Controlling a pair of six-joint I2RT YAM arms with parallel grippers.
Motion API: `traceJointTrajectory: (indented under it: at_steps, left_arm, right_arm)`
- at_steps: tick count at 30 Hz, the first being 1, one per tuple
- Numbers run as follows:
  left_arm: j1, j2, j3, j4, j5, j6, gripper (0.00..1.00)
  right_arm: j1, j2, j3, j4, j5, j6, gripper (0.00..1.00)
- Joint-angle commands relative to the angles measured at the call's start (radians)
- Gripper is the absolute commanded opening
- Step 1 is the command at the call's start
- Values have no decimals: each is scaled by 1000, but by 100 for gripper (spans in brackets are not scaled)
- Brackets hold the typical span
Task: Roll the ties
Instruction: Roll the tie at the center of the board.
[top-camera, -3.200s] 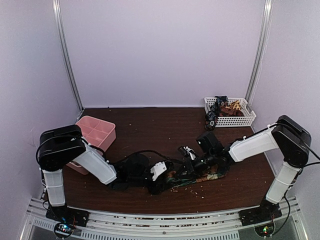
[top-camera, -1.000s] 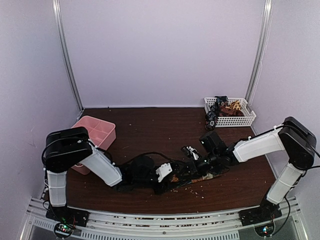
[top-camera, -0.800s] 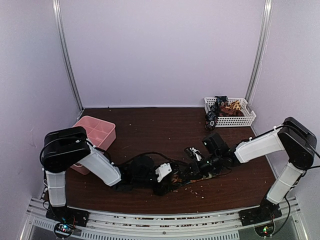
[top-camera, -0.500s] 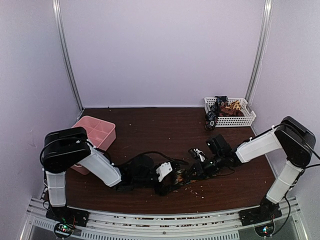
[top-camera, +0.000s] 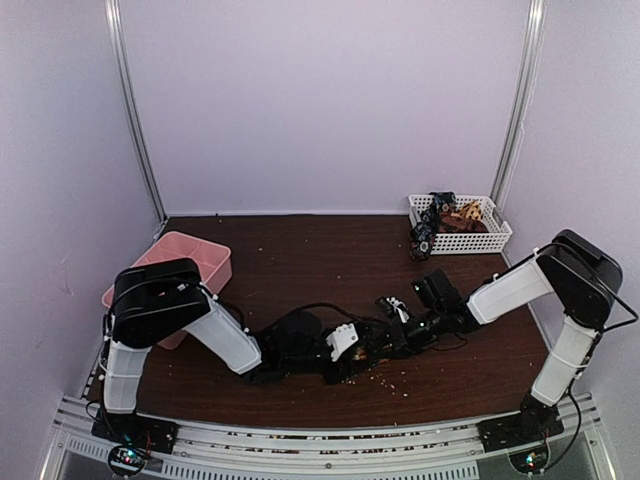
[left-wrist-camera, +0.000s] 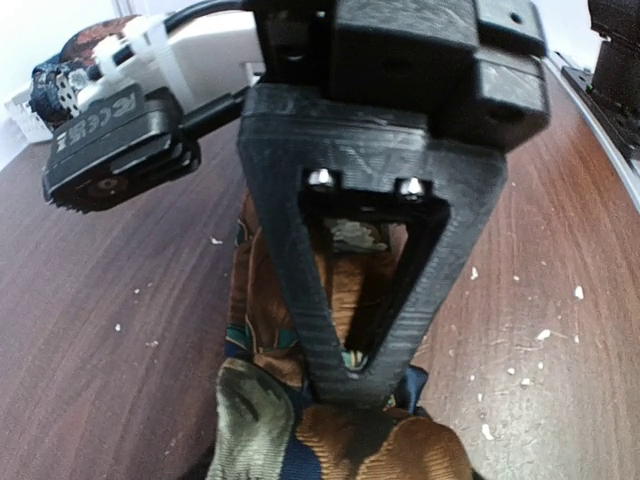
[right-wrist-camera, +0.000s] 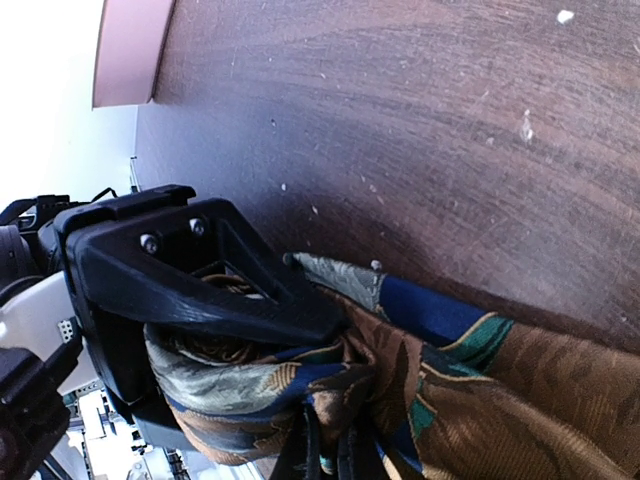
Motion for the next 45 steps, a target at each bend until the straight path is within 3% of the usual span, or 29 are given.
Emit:
traceJointTrajectory:
  at_steps: [1,8,13,20,23,29,35,40,45]
  left_arm:
    - [-5,19,-11,0,38,-5,42]
    - [-2,2,-106,52,100,-47,30]
    - [4,-13,-146,101,157,-61,29]
    - [4,-64,-154,83,105,-78,28]
    - [4,-107,-162,68,63,-88,28]
    - [-3,-217,-124,-89,20,-73,31]
    - [-3,-160,-80,-251,3,-27,32]
    - [-3,-104,-55,-353,53,-21,33]
    - [-3,-91,-28,-418,49,-7,34]
  right_arm:
    - [-3,1,-36,-140,159,-13,1]
    - [-5,-187,-63,-22,112,29,33]
    - [-1,-148,-9,-59,123,19,30]
    - [21,-47,-4,-116,159,-16,16]
    - [21,-23,-18,-134,186,-42,15]
    - [12,30,-22,-149,220,-76,14]
    - [4,23,-15,-161,220,-89,16]
    - [1,-34,7,-191,206,-92,22]
    - [19,-154,4,-135,124,-4,48]
